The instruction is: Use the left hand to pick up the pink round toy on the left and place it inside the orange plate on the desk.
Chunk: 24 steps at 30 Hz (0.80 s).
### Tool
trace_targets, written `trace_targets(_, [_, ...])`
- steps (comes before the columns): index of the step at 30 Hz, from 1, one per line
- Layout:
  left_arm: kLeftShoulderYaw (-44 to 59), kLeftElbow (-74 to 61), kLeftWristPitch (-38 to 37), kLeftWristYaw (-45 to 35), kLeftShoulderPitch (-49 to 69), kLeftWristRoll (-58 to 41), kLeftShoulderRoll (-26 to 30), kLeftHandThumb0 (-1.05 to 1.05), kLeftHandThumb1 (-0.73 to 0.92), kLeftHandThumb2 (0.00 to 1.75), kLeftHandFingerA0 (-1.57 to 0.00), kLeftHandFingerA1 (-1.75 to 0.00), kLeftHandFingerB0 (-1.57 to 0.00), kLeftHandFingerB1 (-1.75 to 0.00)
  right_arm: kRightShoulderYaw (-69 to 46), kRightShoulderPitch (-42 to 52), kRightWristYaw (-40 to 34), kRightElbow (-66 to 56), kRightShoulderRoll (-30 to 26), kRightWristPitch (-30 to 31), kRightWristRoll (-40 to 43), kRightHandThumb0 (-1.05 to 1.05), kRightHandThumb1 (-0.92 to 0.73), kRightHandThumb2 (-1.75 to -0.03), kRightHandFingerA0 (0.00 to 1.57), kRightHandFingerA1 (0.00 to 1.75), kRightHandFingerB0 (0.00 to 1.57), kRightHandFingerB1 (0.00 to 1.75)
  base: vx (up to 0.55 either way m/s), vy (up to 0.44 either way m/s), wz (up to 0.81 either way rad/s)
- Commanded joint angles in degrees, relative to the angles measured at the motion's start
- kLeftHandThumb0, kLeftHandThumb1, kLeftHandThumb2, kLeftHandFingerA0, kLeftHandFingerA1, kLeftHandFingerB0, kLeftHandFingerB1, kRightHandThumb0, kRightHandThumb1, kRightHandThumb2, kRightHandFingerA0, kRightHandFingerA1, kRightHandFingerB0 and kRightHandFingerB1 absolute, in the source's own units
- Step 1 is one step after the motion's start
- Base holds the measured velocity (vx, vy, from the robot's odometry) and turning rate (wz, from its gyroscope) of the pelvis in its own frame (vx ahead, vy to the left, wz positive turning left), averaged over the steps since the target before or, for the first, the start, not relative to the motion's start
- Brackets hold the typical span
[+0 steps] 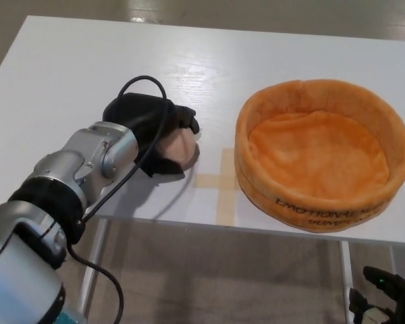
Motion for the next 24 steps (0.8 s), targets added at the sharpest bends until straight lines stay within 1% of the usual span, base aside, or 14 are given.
trace_targets(1, [1.0, 1.5, -1.0, 2.6, -1.0, 2.8, -0.3, -0.32, 0.86, 0.70, -0.79, -1.44, -0.70, -0.44, 0.0, 0.6, 0.4, 0.5, 0.0, -0.8, 0.7, -0.25, -0.59, -0.59, 0.56, 0.90, 0.51, 0.58, 0.00, 0.000, 0.00])
trace_targets(4, [2.5, 1.1, -2.1, 2.8, -1.5, 2.1, 0.0, -0.29, 0.82, 0.68, -0.77, -1.46, -0.78, -0.50, -0.1, 0.6, 0.2, 0.5, 0.0, -0.7, 0.8, -0.24, -0.58, -0.59, 0.57, 0.89, 0.52, 0.57, 0.00, 0.000, 0.00])
trace_targets(5, [3.4, 0.8, -2.9, 3.0, -1.9, 1.5, 0.3, -0.26, 0.85, 0.66, -0.66, -1.59, -0.69, -1.00, -0.1, 0.7, 0.3, 0.5, 0.0, -0.9, 0.8, -0.23, -0.59, -0.60, 0.56, 0.88, 0.51, 0.57, 0.00, 0.000, 0.00])
trace_targets(8, [5.3, 0.4, -4.0, 3.2, -2.4, 1.2, 0.5, -0.26, 0.85, 0.66, -0.66, -1.59, -0.69, -1.00, 0.0, 0.8, 0.6, 0.5, 0.0, -1.2, 0.8, -0.23, -0.59, -0.60, 0.56, 0.88, 0.51, 0.57, 0.00, 0.000, 0.00])
trace_targets(9, [6.0, -0.2, -4.7, 4.2, -3.0, 1.4, 0.8, -0.28, 0.85, 0.67, -0.68, -1.60, -0.76, -0.71, 0.0, 0.7, 0.5, 0.5, 0.0, -1.1, 0.8, -0.23, -0.59, -0.59, 0.55, 0.89, 0.51, 0.57, 0.00, 0.000, 0.00])
trace_targets(10, [7.2, -0.7, -6.2, 5.3, -3.4, 0.9, 1.1, -0.29, 0.78, 0.66, -0.73, -1.59, -0.79, -0.67, 0.1, 0.7, 0.4, 0.5, 0.0, -1.0, 0.7, -0.24, -0.59, -0.59, 0.57, 0.89, 0.51, 0.57, 0.00, 0.000, 0.00])
trace_targets(13, [10.3, -2.9, -7.4, 4.0, -4.8, -1.1, 1.1, -0.30, 0.77, 0.66, -0.73, -1.58, -0.83, -0.65, 0.0, 0.4, 0.4, 0.5, -0.1, -0.9, 0.8, -0.24, -0.60, -0.61, 0.57, 0.91, 0.51, 0.58, 0.00, 0.000, 0.00])
trace_targets(15, [12.3, -4.5, -7.3, 2.3, -5.7, -1.6, 0.7, -0.29, 0.80, 0.67, -0.73, -1.60, -0.82, -0.76, 0.0, 0.3, 0.4, 0.6, -0.1, -0.9, 0.8, -0.24, -0.61, -0.60, 0.57, 0.91, 0.51, 0.57, 0.00, 0.000, 0.00])
trace_targets(16, [13.0, -5.4, -7.6, 2.3, -5.9, -1.6, 0.4, -0.28, 0.80, 0.64, -0.72, -1.64, -0.75, -0.97, 0.0, 0.3, 0.3, 0.6, -0.1, -0.8, 0.7, -0.25, -0.60, -0.61, 0.57, 0.90, 0.50, 0.57, 0.00, 0.000, 0.00])
trace_targets(17, [13.3, -5.6, -7.7, 2.2, -5.9, -1.5, 0.3, -0.28, 0.80, 0.64, -0.72, -1.64, -0.75, -0.97, 0.1, 0.3, 0.3, 0.6, -0.1, -0.8, 0.7, -0.25, -0.60, -0.61, 0.57, 0.90, 0.50, 0.57, 0.00, 0.000, 0.00])
trace_targets(18, [13.8, -6.5, -8.1, 1.8, -6.3, -1.7, -0.3, -0.26, 0.81, 0.62, -0.68, -1.72, -0.59, -1.38, 0.0, 0.3, 0.4, 0.5, 0.0, -0.9, 0.8, -0.24, -0.61, -0.60, 0.56, 0.90, 0.51, 0.58, 0.00, 0.000, 0.00])
trace_targets(21, [15.0, -9.8, -8.1, 0.1, -7.5, -2.4, -2.6, -0.27, 0.79, 0.62, -0.71, -1.70, -0.65, -1.23, -0.3, 0.5, 1.1, 0.5, 0.2, -1.1, 1.2, -0.24, -0.59, -0.61, 0.55, 0.89, 0.51, 0.58, 0.00, 0.000, 0.00])
trace_targets(22, [15.4, -11.1, -7.0, -0.5, -8.0, -2.5, -3.8, -0.32, 0.74, 0.64, -0.71, -1.61, -0.74, -1.05, -0.2, 0.6, 1.0, 0.5, 0.4, -1.2, 1.1, -0.23, -0.59, -0.60, 0.56, 0.90, 0.52, 0.60, 0.00, 0.000, 0.00])
trace_targets(24, [15.5, -12.0, -6.7, -1.1, -8.5, -2.5, -4.9, -0.29, 0.73, 0.65, -0.74, -1.59, -0.82, -0.88, -0.1, 0.6, 0.9, 0.5, 0.5, -1.2, 1.0, -0.24, -0.60, -0.60, 0.55, 0.87, 0.50, 0.57, 0.00, 0.000, 0.00])
